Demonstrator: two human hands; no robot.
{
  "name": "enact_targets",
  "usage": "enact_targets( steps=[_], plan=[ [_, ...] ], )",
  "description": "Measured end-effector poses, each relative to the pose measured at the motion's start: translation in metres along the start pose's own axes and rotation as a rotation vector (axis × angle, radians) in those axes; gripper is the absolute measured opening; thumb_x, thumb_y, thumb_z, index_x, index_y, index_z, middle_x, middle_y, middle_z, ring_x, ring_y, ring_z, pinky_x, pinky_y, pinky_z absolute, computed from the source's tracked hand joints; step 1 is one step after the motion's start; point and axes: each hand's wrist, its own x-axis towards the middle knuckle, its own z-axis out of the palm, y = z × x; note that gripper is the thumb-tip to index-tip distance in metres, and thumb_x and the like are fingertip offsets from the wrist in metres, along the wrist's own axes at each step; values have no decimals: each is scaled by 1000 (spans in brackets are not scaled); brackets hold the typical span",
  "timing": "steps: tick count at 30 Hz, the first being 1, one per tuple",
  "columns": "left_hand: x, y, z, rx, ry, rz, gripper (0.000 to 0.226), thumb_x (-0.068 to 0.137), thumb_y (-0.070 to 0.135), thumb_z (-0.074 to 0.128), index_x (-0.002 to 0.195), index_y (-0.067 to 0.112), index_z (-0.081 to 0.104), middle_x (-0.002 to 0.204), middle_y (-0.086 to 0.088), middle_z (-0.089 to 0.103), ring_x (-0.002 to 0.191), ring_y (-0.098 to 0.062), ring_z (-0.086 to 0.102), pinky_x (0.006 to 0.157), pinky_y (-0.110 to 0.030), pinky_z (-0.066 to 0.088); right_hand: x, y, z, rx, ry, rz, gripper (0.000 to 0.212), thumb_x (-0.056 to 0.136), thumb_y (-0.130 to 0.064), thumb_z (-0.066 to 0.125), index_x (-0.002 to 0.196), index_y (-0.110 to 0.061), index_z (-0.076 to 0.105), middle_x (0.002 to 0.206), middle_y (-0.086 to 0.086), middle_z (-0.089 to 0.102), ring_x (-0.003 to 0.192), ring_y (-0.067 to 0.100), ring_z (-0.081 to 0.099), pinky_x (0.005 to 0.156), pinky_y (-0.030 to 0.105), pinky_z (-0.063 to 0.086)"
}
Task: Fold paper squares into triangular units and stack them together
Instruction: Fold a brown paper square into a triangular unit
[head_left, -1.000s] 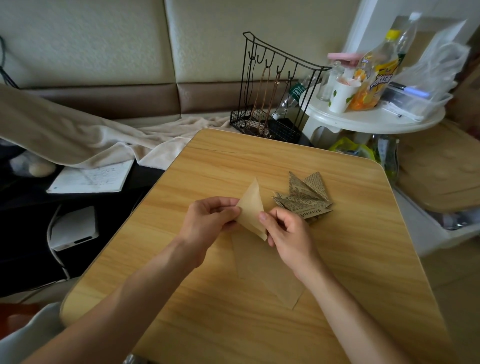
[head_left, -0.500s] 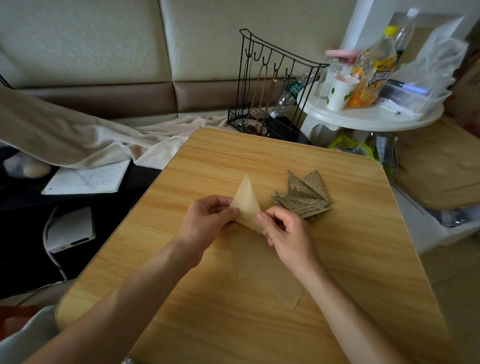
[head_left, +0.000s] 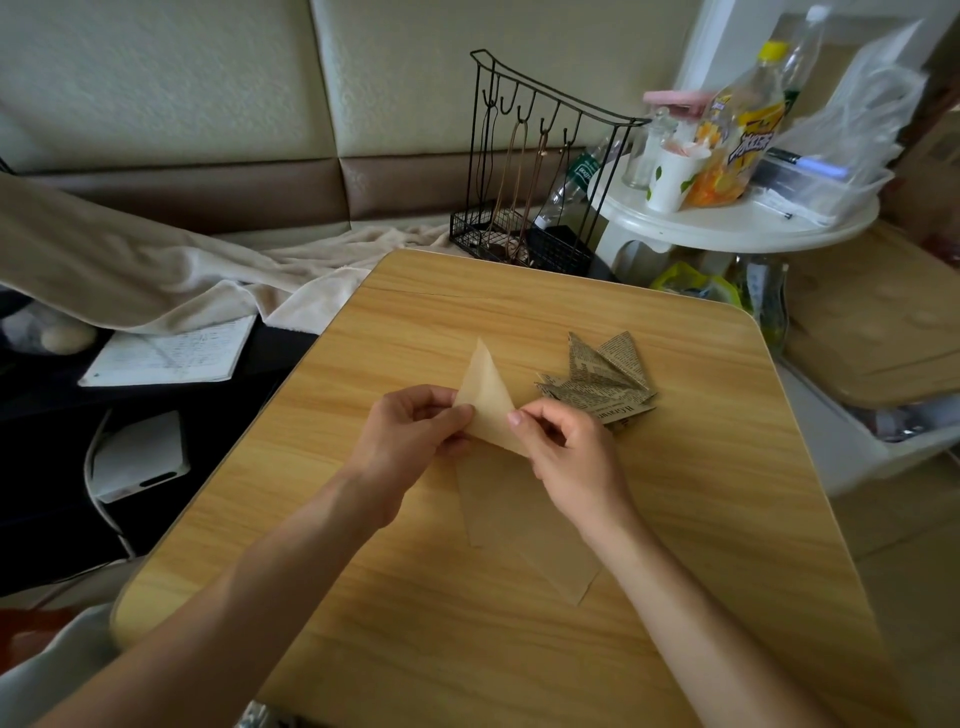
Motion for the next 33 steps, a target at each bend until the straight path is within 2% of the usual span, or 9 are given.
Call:
enact_targets(
  steps=[2, 7, 10, 12, 15, 19, 23, 27, 33],
  plan=[
    [0, 0, 0, -1, 6, 4, 16, 91, 8, 75, 104, -1, 74, 93, -12, 74, 84, -18, 72, 85, -32, 63, 0, 0, 0, 27, -10, 23, 21, 100, -29, 67, 81, -19, 70, 52, -14, 52, 54, 5, 47, 58, 28, 39],
    [0, -1, 1, -32, 7, -15, 18, 92, 7, 73, 106, -4, 72, 95, -15, 72, 88, -22, 71, 89, -36, 62, 2, 1, 3, 107, -38, 118, 21, 99, -22, 68, 80, -13, 70, 52, -17, 52, 52, 4, 45, 62, 39, 41],
    [1, 0, 2, -34, -18, -10, 22, 93, 14, 73, 107, -3, 72, 92, -12, 72, 87, -20, 70, 84, -32, 62, 1, -4, 3, 138, -69, 146, 21, 99, -21, 68, 80, -14, 71, 51, -17, 54, 51, 4, 47, 74, 53, 56],
    [0, 0, 3, -18, -29, 1, 23, 92, 20, 74, 105, 0, 74, 88, -8, 72, 85, -18, 69, 80, -29, 60, 0, -7, 3, 130, -99, 145, 22, 98, -21, 68, 77, -16, 69, 50, -15, 52, 50, 6, 49, 72, 48, 56],
    [0, 0, 2, 33, -11, 19, 24, 93, 26, 74, 99, 3, 75, 83, -4, 71, 82, -18, 64, 80, -35, 51, -1, -9, 1, 84, -167, 141, 22, 96, -22, 68, 75, -18, 67, 53, -13, 49, 54, 11, 48, 61, 35, 41],
    [-1, -1, 2, 2, -55, -28, 27, 94, 22, 73, 100, -4, 72, 85, -8, 69, 82, -21, 61, 80, -35, 47, -2, -8, 3, 100, -157, 101, 18, 97, -25, 71, 80, -18, 72, 60, -18, 53, 60, 2, 46, 60, 24, 38],
    [-3, -1, 5, -23, -101, -68, 29, 94, 22, 71, 103, -5, 70, 89, -13, 66, 83, -24, 59, 79, -37, 45, 1, -4, 3, 64, -153, 62, 18, 98, -26, 69, 82, -18, 70, 60, -19, 52, 60, 1, 45, 61, 24, 35],
    [2, 1, 2, -111, -1, -41, 12, 95, 18, 71, 94, 5, 71, 83, -5, 67, 73, -13, 65, 65, -22, 55, 1, 0, 0, 14, -185, 41, 19, 96, -21, 68, 78, -19, 66, 55, -19, 48, 56, 2, 43, 57, 21, 32],
    [1, -3, 4, -95, -28, -32, 11, 96, 17, 70, 94, 6, 70, 78, -3, 64, 68, -10, 62, 61, -20, 54, -1, 0, 3, 6, -119, 9, 14, 95, -23, 71, 81, -24, 70, 67, -12, 61, 63, 0, 51, 60, 16, 39]
  ],
)
